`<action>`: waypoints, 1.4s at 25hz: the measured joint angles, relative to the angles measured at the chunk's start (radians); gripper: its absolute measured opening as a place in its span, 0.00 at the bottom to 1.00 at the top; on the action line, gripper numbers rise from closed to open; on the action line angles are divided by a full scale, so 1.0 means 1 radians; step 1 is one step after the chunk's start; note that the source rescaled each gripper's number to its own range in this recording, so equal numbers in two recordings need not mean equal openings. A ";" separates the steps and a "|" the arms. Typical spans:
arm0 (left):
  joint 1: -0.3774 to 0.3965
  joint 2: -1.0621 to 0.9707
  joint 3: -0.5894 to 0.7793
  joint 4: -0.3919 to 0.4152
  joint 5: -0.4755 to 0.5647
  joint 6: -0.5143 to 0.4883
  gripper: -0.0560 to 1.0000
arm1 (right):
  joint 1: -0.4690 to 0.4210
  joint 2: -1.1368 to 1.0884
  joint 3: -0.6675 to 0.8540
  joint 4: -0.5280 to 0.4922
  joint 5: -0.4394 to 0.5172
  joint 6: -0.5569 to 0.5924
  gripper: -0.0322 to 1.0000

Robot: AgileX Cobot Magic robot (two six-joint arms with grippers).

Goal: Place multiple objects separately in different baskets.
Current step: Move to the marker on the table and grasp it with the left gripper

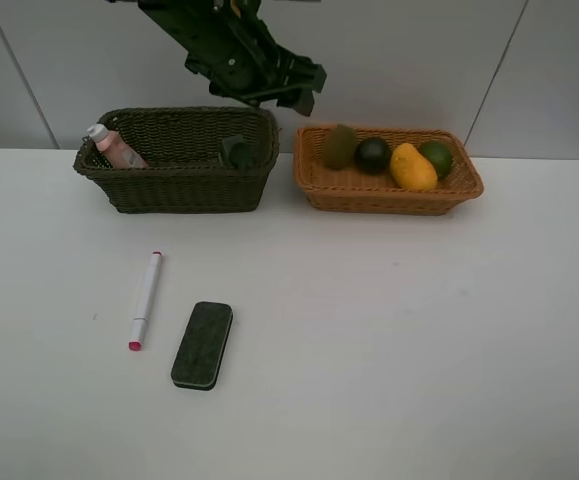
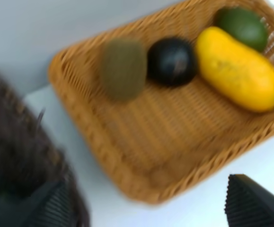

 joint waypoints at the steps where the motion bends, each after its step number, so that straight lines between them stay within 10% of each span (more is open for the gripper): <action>1: 0.010 -0.032 0.051 0.001 -0.002 -0.011 0.86 | 0.000 0.000 0.000 0.000 0.000 0.000 1.00; 13: 0.143 -0.279 0.458 0.005 0.093 -0.186 0.86 | 0.000 0.000 0.000 0.000 0.000 0.000 1.00; 23: 0.144 -0.197 0.473 0.125 0.272 -0.345 0.86 | 0.000 0.000 0.000 0.000 0.000 0.000 1.00; 35: 0.144 -0.023 0.473 0.226 0.233 -0.398 0.86 | 0.000 0.000 0.000 0.000 0.000 0.000 1.00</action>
